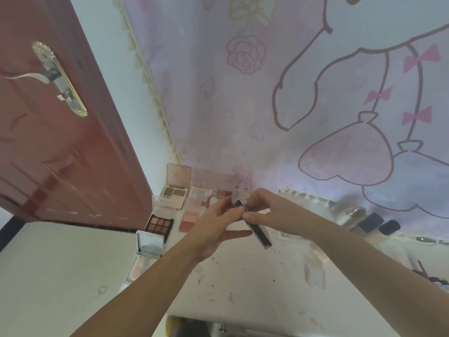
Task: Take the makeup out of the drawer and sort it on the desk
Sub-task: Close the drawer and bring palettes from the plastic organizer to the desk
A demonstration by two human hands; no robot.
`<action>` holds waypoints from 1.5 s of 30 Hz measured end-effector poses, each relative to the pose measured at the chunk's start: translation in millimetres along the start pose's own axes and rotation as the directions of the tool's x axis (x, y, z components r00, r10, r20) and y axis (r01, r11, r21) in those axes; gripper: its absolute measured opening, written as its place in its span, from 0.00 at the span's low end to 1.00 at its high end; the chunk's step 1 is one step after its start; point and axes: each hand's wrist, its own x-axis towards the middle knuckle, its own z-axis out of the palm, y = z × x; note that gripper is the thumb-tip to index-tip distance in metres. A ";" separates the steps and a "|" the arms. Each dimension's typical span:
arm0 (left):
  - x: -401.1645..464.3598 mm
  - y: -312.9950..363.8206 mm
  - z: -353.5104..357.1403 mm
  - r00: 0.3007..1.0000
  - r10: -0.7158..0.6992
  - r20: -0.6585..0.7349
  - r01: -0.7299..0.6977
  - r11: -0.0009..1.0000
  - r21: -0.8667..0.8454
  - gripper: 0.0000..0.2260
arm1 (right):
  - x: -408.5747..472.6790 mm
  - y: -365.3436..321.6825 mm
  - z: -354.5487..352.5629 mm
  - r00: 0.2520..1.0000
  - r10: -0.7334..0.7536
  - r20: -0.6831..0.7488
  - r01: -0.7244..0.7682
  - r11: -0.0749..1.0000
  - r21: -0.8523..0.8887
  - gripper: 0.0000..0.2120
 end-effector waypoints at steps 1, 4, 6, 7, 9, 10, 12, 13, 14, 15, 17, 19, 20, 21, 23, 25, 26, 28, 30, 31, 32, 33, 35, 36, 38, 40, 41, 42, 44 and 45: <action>-0.3 1.0 0.0 1.000 0.000 0.008 0.000 1.000 0.017 0.18 | 0.6 0.5 -0.2 1.000 -0.008 -0.003 0.008 1.000 0.017 0.15; -1.7 2.4 -2.5 1.000 -0.001 0.019 0.001 0.999 0.040 0.15 | 1.6 0.1 -2.5 0.999 -0.036 0.009 0.036 0.999 0.031 0.14; -2.4 0.9 -4.4 1.000 -0.009 0.017 0.009 0.999 0.047 0.16 | 1.8 -0.5 -3.6 0.998 -0.055 0.017 0.054 0.998 0.019 0.13; -2.9 -0.8 -5.3 1.000 -0.016 0.012 0.016 0.999 0.051 0.16 | 1.6 -0.5 -2.9 0.998 -0.061 0.023 0.061 0.998 0.014 0.13; -3.9 -4.5 -7.0 1.000 -0.025 0.006 0.024 0.998 0.054 0.17 | 1.8 0.9 -1.5 0.997 -0.068 0.042 0.067 0.998 0.015 0.11; -4.6 -6.1 -7.5 1.000 -0.029 0.004 0.029 0.999 0.043 0.18 | 2.1 2.7 -1.4 0.997 -0.064 0.042 0.063 0.997 0.036 0.10; -6.5 -7.8 -7.9 0.999 -0.032 0.009 0.032 0.999 0.007 0.17 | 1.2 6.7 -3.2 0.997 -0.054 0.048 0.050 0.995 0.086 0.08; -7.2 -8.6 -7.6 0.999 -0.033 0.017 0.033 0.999 -0.001 0.16 | 0.9 10.5 -6.0 0.996 -0.047 0.071 0.039 0.993 0.111 0.09; -7.9 -9.4 -7.5 0.999 -0.038 0.025 0.038 0.999 -0.004 0.16 | 0.9 13.7 -9.4 0.993 -0.038 0.108 0.023 0.990 0.137 0.10; -8.9 -11.0 -8.3 0.998 -0.050 0.029 0.051 0.999 -0.011 0.16 | 1.1 17.4 -11.9 0.988 -0.023 0.154 -0.004 0.985 0.174 0.10; -11.4 -17.0 -12.8 0.996 -0.085 0.002 0.085 0.994 -0.065 0.17 | 6.3 28.2 -12.5 0.981 0.022 0.191 -0.074 0.961 0.268 0.09; -15.1 -26.5 -20.1 0.990 -0.124 -0.063 0.111 0.977 -0.181 0.16 | 16.4 40.0 -8.9 0.988 0.116 0.103 -0.143 0.936 0.321 0.12; -17.7 -32.4 -23.5 0.985 -0.144 -0.093 0.119 0.965 -0.232 0.15 | 20.8 44.8 -5.6 0.987 0.154 0.052 -0.162 0.929 0.331 0.14; -20.6 -39.0 -26.5 0.979 -0.164 -0.122 0.127 0.955 -0.270 0.13 | 25.8 49.6 -1.1 0.983 0.180 0.026 -0.178 0.927 0.330 0.15; -27.7 -53.0 -31.6 0.960 -0.212 -0.182 0.139 0.927 -0.348 0.11 | 32.2 52.9 12.3 0.984 0.174 0.028 -0.177 0.968 0.180 0.13; -36.5 -68.4 -37.6 0.929 -0.266 -0.256 0.134 0.889 -0.437 0.10 | 37.4 48.8 28.8 0.986 0.154 0.059 -0.152 0.988 -0.040 0.11; -41.3 -75.4 -40.5 0.906 -0.301 -0.298 0.129 0.865 -0.484 0.10 | 41.0 46.2 37.8 0.988 0.137 0.064 -0.129 0.984 -0.124 0.11; -49.7 -87.8 -46.6 0.854 -0.377 -0.359 0.110 0.805 -0.582 0.08 | 49.1 40.2 57.4 0.994 0.076 0.078 -0.054 0.964 -0.260 0.11; -57.2 -95.3 -53.0 0.798 -0.456 -0.395 0.093 0.740 -0.666 0.05 | 61.3 36.2 78.4 0.995 0.028 0.091 0.005 0.938 -0.347 0.10; -59.8 -97.3 -57.4 0.768 -0.493 -0.410 0.085 0.712 -0.697 0.04 | 69.2 35.0 89.4 0.996 0.008 0.088 0.026 0.927 -0.374 0.11; -62.5 -98.3 -61.9 0.736 -0.527 -0.424 0.078 0.689 -0.720 0.04 | 77.1 33.1 100.4 0.996 -0.018 0.089 0.053 0.912 -0.407 0.13; -64.5 -99.2 -66.7 0.708 -0.554 -0.438 0.066 0.669 -0.740 0.04 | 86.0 33.0 111.6 0.994 -0.051 0.094 0.087 0.898 -0.432 0.14; -67.4 -99.1 -76.0 0.664 -0.592 -0.456 0.041 0.638 -0.769 0.05 | 103.4 34.8 132.5 0.990 -0.092 0.108 0.133 0.876 -0.463 0.14; -68.0 -98.1 -79.0 0.645 -0.608 -0.464 0.031 0.627 -0.779 0.06 | 110.2 35.8 140.3 0.991 -0.082 0.108 0.124 0.872 -0.473 0.15; -68.1 -93.9 -82.6 0.607 -0.629 -0.486 0.016 0.621 -0.784 0.06 | 119.9 37.9 151.1 0.992 -0.053 0.114 0.105 0.852 -0.512 0.15; -67.0 -88.6 -83.0 0.575 -0.642 -0.507 0.019 0.630 -0.777 0.08 | 124.6 40.7 157.6 0.989 -0.042 0.142 0.114 0.829 -0.547 0.15; -65.6 -86.1 -83.4 0.568 -0.644 -0.512 0.020 0.633 -0.774 0.09 | 126.3 41.9 159.6 0.988 -0.043 0.147 0.118 0.825 -0.553 0.15; -64.7 -85.3 -84.2 0.562 -0.644 -0.519 0.026 0.640 -0.768 0.10 | 127.3 42.3 161.0 0.988 -0.043 0.150 0.120 0.823 -0.556 0.15; -60.9 -81.4 -85.4 0.554 -0.642 -0.530 0.091 0.680 -0.728 0.10 | 129.4 42.1 163.3 0.986 -0.050 0.159 0.132 0.821 -0.556 0.14; -58.3 -82.9 -88.7 0.548 -0.641 -0.538 0.124 0.698 -0.705 0.10 | 130.6 42.2 164.9 0.985 -0.050 0.166 0.135 0.821 -0.555 0.14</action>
